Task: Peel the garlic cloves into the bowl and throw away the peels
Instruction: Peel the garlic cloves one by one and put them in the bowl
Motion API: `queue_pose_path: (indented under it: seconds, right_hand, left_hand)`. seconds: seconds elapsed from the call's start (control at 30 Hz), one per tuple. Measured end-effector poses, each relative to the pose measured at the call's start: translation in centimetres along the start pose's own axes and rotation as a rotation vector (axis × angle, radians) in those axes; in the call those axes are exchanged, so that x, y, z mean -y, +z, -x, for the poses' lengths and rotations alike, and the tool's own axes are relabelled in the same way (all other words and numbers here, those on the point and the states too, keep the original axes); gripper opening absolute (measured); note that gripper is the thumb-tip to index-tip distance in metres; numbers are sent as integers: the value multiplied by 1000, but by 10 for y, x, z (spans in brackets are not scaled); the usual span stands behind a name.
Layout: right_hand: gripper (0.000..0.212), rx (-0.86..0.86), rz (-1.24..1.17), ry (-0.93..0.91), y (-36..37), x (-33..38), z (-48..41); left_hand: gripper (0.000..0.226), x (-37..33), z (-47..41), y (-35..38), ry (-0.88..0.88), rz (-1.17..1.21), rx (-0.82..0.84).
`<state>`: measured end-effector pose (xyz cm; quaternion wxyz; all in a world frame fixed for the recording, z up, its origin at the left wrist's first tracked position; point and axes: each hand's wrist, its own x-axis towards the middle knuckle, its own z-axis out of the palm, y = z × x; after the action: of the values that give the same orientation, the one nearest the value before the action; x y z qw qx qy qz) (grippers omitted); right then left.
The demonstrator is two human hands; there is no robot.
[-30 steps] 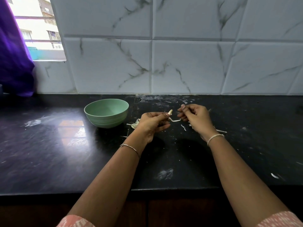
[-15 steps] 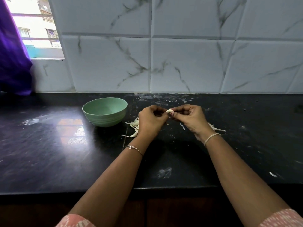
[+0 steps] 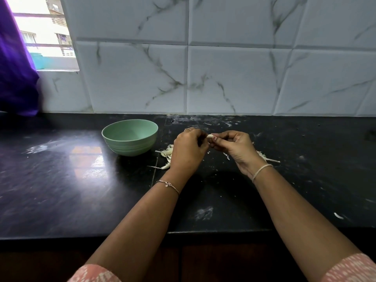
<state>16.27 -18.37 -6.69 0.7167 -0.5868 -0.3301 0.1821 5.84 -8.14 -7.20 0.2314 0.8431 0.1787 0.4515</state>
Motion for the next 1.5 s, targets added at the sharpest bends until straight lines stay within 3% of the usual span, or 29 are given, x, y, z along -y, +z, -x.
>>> queue_pose_path:
  seconds: [0.13,0.3,0.6,0.73,0.93,1.17,1.4,1.5]
  right_hand:
    - [5,-37,131,-54,-1,-4,-1]
    - [3,-67,743,-257,-1,-14,-6]
    - [5,-46,1059,-437,5,-9,3]
    - [10,-26,1111,-432,8,-8,4]
    - [9,-33,1046,-405,7,-9,2]
    - [8,-72,1036,-389,3,-8,-1]
    - [19,-350,1194,-251,-26,-4,-7]
    - [8,-385,1217,-179,-33,-1,-6]
  left_hand:
    - [15,0,0,3,16,-39,8]
    - [13,2,-3,15,-31,57,4]
    - [4,2,-7,13,-315,308,48]
    - [5,6,-10,14,-415,426,45]
    - [2,5,-8,11,-608,946,142]
    - [5,5,-8,9,-652,988,210]
    - [19,0,-7,4,-736,1108,289]
    - [27,-2,-7,6,-717,1060,307]
